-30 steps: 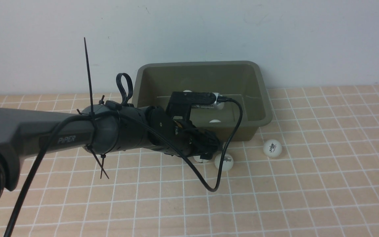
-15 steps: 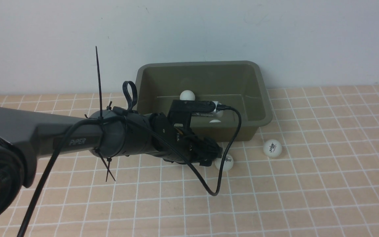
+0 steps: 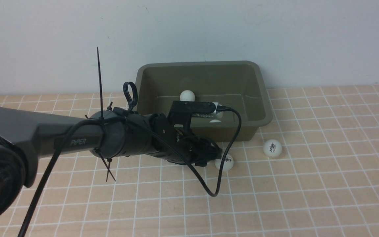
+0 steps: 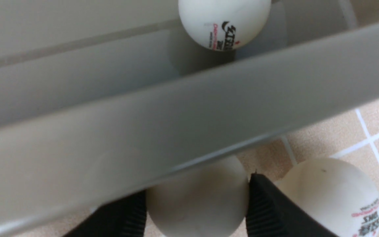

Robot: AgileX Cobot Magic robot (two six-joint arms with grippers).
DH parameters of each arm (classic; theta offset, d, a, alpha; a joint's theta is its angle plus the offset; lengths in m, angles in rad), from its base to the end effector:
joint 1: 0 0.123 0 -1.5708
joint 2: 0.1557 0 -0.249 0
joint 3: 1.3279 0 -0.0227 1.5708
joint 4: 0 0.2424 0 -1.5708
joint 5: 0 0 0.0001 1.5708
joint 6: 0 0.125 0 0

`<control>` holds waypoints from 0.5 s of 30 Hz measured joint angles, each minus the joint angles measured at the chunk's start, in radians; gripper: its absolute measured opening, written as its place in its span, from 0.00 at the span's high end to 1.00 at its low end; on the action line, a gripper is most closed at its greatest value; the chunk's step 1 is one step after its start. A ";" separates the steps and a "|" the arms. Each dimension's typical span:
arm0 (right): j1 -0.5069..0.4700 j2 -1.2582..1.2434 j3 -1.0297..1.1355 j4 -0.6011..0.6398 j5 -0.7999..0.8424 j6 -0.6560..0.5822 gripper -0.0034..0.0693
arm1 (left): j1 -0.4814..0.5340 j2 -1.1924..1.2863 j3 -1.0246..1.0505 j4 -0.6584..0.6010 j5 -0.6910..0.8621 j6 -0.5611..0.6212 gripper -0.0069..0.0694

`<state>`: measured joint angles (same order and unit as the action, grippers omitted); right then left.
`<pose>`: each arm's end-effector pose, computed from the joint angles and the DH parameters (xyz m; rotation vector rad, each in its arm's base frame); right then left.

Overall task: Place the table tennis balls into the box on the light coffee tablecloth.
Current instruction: 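Reach for and grasp a ping pong ball on the table beside the basket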

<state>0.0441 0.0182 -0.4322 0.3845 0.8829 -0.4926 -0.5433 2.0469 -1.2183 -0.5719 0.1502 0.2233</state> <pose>0.0673 0.0393 0.2620 -0.4641 1.8450 0.1478 0.3557 -0.2267 0.0819 0.2861 2.4811 -0.4843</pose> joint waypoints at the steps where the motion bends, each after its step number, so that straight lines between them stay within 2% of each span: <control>1: 0.000 0.000 0.000 0.000 0.000 0.000 0.67 | 0.000 -0.001 0.000 0.000 0.005 0.005 0.50; 9: 0.000 0.000 0.000 -0.016 0.000 0.000 0.67 | 0.000 -0.098 0.000 0.001 0.113 0.074 0.50; 15: 0.000 0.000 0.000 -0.026 0.000 0.000 0.67 | 0.000 -0.206 0.000 0.028 0.264 0.108 0.50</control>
<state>0.0441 0.0182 -0.4322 0.3583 0.8829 -0.4926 -0.5433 1.8408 -1.2183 -0.5442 0.4144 0.3309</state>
